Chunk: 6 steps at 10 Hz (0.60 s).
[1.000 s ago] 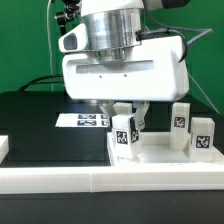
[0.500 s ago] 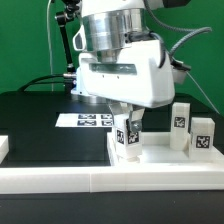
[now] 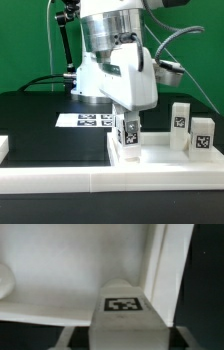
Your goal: Assemble square table
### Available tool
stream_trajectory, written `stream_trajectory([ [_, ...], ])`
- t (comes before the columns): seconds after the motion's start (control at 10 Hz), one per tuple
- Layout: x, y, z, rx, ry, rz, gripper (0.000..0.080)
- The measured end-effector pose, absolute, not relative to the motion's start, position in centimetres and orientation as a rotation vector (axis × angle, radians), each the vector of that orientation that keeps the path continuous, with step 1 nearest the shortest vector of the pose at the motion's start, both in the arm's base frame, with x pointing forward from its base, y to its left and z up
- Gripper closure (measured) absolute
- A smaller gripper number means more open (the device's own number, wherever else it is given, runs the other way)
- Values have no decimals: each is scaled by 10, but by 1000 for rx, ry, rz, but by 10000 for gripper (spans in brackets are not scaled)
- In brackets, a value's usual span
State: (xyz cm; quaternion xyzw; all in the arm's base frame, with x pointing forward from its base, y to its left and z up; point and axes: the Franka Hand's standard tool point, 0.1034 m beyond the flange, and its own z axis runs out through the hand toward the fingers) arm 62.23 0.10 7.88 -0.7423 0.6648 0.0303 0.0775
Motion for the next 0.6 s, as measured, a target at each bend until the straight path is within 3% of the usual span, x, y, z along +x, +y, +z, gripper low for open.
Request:
stream_trajectory([
  [0.1, 622, 1, 79, -2252, 1958, 88, 509],
  [0.3, 623, 1, 79, -2312, 1884, 80, 228],
  [0.4, 623, 2, 79, -2394, 1779, 69, 228],
  [0.5, 623, 2, 79, -2475, 1660, 58, 166],
  [0.6, 623, 2, 79, -2506, 1612, 53, 155],
])
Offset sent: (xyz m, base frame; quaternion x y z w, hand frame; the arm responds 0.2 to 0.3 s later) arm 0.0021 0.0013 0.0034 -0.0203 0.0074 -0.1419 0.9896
